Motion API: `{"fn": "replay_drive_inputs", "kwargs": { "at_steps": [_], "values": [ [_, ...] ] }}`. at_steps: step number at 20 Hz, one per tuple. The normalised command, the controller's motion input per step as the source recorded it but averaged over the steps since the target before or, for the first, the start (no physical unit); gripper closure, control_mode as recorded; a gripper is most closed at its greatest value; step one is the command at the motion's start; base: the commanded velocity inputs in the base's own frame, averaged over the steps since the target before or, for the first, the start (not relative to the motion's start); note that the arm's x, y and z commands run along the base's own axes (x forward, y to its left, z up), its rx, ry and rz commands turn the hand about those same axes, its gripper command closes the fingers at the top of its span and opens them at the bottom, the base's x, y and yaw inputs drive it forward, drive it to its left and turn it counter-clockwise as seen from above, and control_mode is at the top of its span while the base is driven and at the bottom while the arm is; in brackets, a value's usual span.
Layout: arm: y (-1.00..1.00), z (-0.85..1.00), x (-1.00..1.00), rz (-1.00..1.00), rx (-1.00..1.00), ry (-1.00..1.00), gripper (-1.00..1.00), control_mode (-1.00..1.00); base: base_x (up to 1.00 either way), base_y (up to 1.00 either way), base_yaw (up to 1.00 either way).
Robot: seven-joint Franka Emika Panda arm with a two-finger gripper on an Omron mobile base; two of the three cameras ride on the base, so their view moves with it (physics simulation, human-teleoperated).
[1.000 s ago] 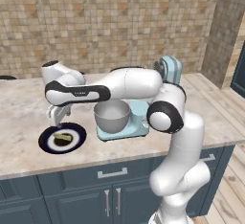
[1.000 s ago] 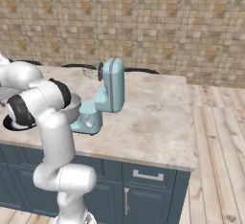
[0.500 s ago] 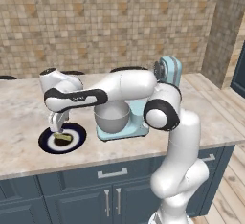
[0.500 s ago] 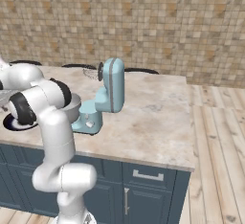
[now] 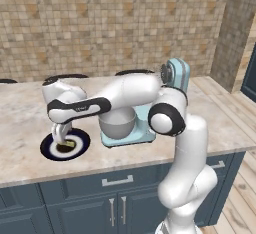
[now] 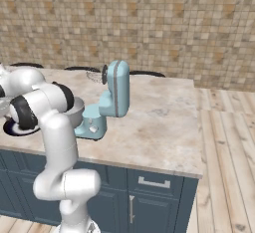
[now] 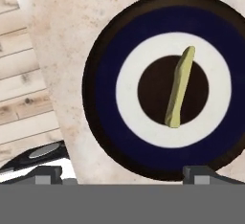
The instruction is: Add butter and sugar cubes to the stand mixer bowl and then turn on the stand mixer to begin making frosting.
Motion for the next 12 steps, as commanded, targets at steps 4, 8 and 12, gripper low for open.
{"fn": "replay_drive_inputs", "kwargs": {
  "at_steps": [4,8,12],
  "values": [
    [0.0,-0.25,0.1,0.0,0.0,-0.02,-1.0,-1.0,0.0,0.0,0.0],
    [0.0,-0.16,0.17,0.0,0.0,-0.02,-1.0,-1.0,0.0,0.0,0.0],
    [0.0,-0.13,0.16,0.0,0.0,-0.03,-1.0,-1.0,0.0,0.0,0.0]
  ]
}}
